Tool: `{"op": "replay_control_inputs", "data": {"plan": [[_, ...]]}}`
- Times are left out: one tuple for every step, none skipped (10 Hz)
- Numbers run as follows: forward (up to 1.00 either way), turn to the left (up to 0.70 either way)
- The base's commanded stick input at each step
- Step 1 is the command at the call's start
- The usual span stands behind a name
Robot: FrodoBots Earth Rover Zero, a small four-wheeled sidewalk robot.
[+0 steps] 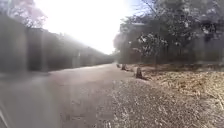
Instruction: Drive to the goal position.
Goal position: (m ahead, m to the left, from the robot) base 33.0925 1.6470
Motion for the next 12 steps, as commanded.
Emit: {"op": "replay_control_inputs", "data": {"plan": [[1.00,0.00],[1.00,0.00],[1.00,0.00],[1.00,0.00],[1.00,0.00],[1.00,0.00],[1.00,0.00],[1.00,0.00],[1.00,0.00],[1.00,0.00],[1.00,0.00],[1.00,0.00]]}}
